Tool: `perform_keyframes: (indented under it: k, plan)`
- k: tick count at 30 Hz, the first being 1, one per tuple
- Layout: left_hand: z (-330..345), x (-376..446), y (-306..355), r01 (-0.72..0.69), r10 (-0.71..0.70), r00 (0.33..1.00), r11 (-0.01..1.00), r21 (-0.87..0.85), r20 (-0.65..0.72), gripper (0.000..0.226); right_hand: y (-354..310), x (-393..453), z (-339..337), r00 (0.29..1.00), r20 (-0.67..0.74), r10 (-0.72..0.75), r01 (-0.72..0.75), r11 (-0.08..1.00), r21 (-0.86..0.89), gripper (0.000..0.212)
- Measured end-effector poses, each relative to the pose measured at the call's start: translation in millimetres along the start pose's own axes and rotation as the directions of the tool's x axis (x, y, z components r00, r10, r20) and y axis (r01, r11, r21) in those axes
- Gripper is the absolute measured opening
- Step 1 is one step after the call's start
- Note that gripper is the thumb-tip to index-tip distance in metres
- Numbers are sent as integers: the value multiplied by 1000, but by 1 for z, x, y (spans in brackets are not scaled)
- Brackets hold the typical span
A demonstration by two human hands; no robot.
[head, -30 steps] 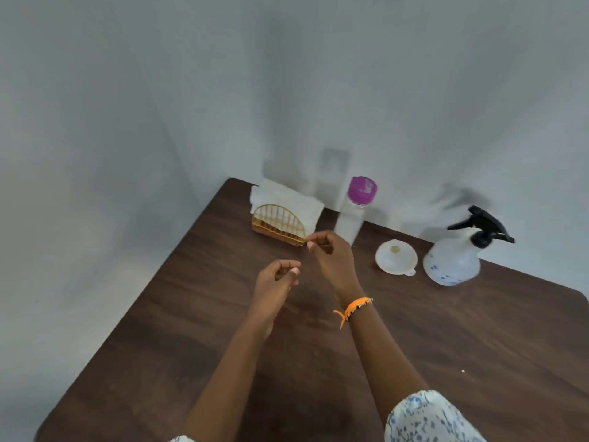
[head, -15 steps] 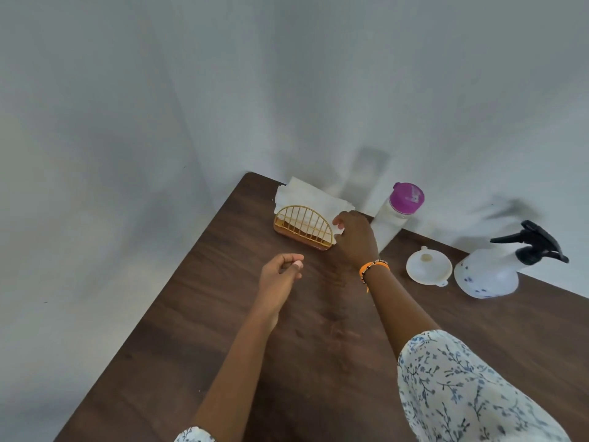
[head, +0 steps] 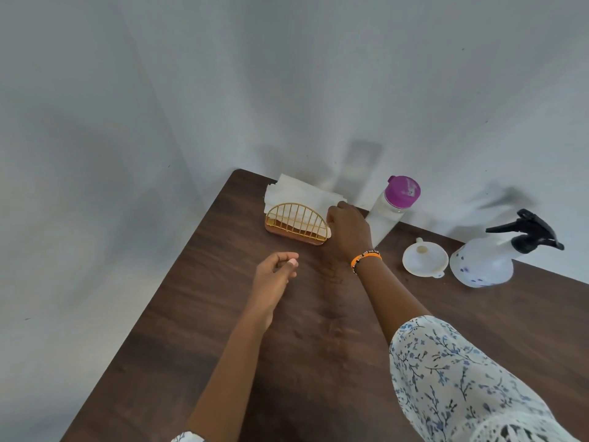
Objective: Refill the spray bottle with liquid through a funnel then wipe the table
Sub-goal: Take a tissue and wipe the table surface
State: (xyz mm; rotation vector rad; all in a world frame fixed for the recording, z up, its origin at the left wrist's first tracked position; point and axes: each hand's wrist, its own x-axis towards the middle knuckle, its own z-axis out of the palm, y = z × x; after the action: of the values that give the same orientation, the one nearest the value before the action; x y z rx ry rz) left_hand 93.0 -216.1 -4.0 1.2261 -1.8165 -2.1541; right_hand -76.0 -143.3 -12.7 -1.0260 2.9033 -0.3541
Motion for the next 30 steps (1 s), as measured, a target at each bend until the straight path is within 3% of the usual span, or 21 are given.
perform_keyframes:
  k: [4, 8, 13, 18, 23, 25, 28, 30]
  plan:
    - [1, 0, 2, 4, -4, 1000, 1000, 1, 10, 15, -1, -1, -3, 999, -45, 13, -10, 998, 65, 17]
    - [3, 1, 3, 9, -9, 1000, 1000, -6, 11, 16, -3, 1, -9, 984, -179, 0, 22, 993, 120, 21]
    - [5, -1, 4, 16, -16, 1000, 1000, -10, 22, 16, -8, 2, -12, 963, -267, -31, 87, 976, 200, 13]
    - [5, -2, 3, 34, -34, 999, 999, -5, 23, 17, -7, 6, -11, 964, -208, 163, -27, 846, 533, 9]
    - [5, -1, 4, 42, -42, 999, 999, 9, 22, 14, -10, 13, -20, 935, -50, 351, -209, 660, 722, 47]
    - [6, 0, 7, 37, -37, 999, 999, 13, 18, 14, -12, 17, -23, 938, 27, 346, -263, 658, 706, 38]
    - [6, 1, 10, 32, -32, 999, 999, 25, 21, 15, -15, 21, -26, 953, 26, 302, -227, 654, 722, 13]
    - [6, 1, 11, 24, -25, 999, 999, 25, 24, 14, -16, 23, -27, 950, 12, 313, -216, 627, 748, 8]
